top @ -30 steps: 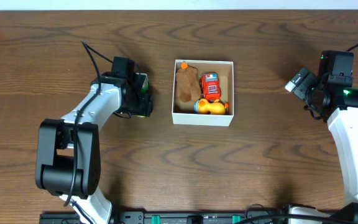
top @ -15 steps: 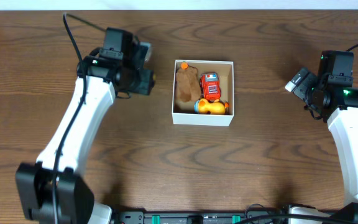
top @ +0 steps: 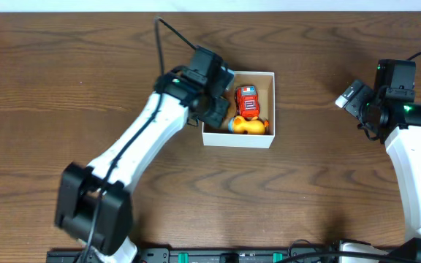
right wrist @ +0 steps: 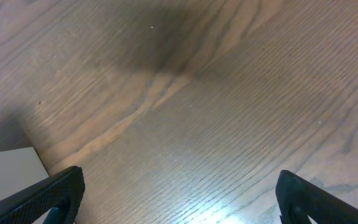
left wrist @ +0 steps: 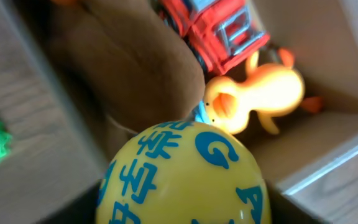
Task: Pack container
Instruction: 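Carry the yellow ball with the left gripper into the box, then release the ball and grasp the green spiky toy with the left gripper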
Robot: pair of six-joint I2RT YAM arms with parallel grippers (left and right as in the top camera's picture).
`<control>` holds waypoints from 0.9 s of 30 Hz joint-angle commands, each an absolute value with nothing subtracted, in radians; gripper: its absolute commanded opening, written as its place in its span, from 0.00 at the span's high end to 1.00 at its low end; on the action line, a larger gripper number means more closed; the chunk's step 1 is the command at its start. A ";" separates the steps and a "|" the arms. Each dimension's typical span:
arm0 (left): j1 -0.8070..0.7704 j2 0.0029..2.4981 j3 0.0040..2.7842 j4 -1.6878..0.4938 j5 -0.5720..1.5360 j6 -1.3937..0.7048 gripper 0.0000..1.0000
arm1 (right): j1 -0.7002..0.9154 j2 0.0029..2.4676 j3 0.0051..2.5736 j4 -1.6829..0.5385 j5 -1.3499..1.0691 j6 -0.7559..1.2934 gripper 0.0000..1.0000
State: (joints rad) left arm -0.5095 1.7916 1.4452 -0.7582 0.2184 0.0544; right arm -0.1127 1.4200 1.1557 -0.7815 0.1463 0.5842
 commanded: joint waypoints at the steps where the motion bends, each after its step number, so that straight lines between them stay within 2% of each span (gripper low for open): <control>1: -0.522 1.816 1.444 -0.753 0.197 0.039 0.08 | -0.118 1.427 1.155 -0.780 0.150 0.579 0.01; 2: -0.523 1.813 1.448 -0.754 0.197 0.034 0.02 | -0.118 1.427 1.155 -0.780 0.150 0.579 0.01; 12: -0.523 1.748 1.464 -0.769 0.194 -0.005 0.02 | -0.118 1.427 1.155 -0.780 0.150 0.579 0.01; 16: -0.511 1.730 1.464 -0.815 0.024 -0.006 0.02 | -0.118 1.427 1.155 -0.780 0.150 0.579 0.01; 19: -0.465 1.721 1.464 -0.827 -0.065 -0.018 0.02 | -0.118 1.427 1.155 -0.780 0.150 0.579 0.01; 27: -0.248 1.750 1.464 -0.749 -0.037 -0.026 0.02 | -0.118 1.427 1.155 -0.780 0.150 0.579 0.01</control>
State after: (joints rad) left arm -0.3096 1.7382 1.4467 -0.7712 -0.0143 -0.0113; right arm -0.1127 1.4204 1.1553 -0.7811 0.1463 0.5838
